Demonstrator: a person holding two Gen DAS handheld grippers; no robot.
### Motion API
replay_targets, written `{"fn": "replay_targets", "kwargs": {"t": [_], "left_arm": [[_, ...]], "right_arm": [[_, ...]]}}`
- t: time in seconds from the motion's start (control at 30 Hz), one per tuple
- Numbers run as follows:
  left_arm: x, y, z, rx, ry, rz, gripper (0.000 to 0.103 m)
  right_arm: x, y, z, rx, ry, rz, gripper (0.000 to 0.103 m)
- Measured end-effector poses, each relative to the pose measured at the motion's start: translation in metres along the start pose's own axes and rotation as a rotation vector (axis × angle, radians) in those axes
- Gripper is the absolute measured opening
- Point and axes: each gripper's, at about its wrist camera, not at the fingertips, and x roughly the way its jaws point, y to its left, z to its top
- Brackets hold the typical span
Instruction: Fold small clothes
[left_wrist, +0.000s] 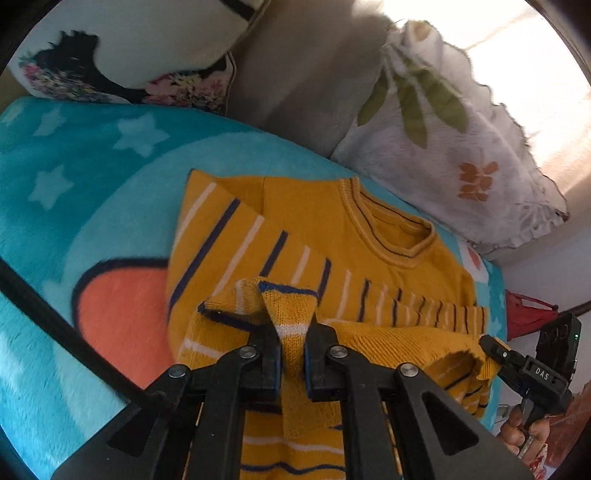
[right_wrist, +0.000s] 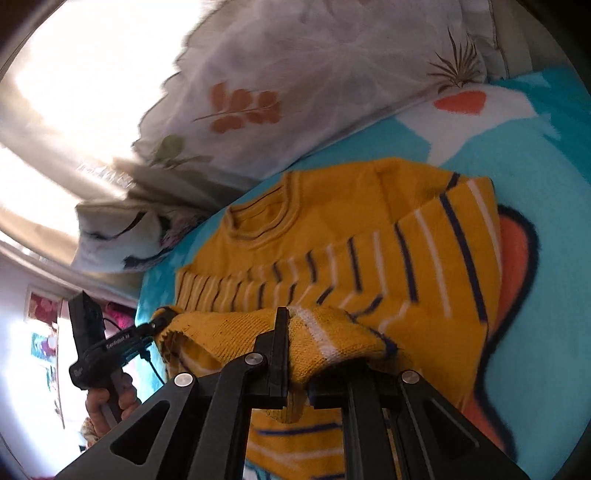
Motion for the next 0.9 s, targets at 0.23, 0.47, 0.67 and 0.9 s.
{"fn": "replay_targets", "kwargs": {"t": [0.23, 0.47, 0.67, 0.9], "left_arm": [[0.008, 0.021, 0.026, -0.161, 0.023, -0.138, 0.036], [-0.03, 0.037, 0.039, -0.258, -0.124, -0.131, 0.069], [-0.042, 0.036, 0.018, -0.178, -0.11, -0.029, 0.069], [-0.049, 0.047, -0.03, -0.049, -0.077, 0.123, 0.069]], "right_arm": [[0.02, -0.03, 0.035, 0.194, -0.047, 0.081, 0.021], [0.018, -0.043, 0.054, 0.31, -0.132, 0.096, 0.061], [-0.012, -0.028, 0.051, 0.194, -0.184, 0.016, 0.062], [-0.04, 0.0, -0.004, -0.127, -0.112, -0.258, 0.062]]}}
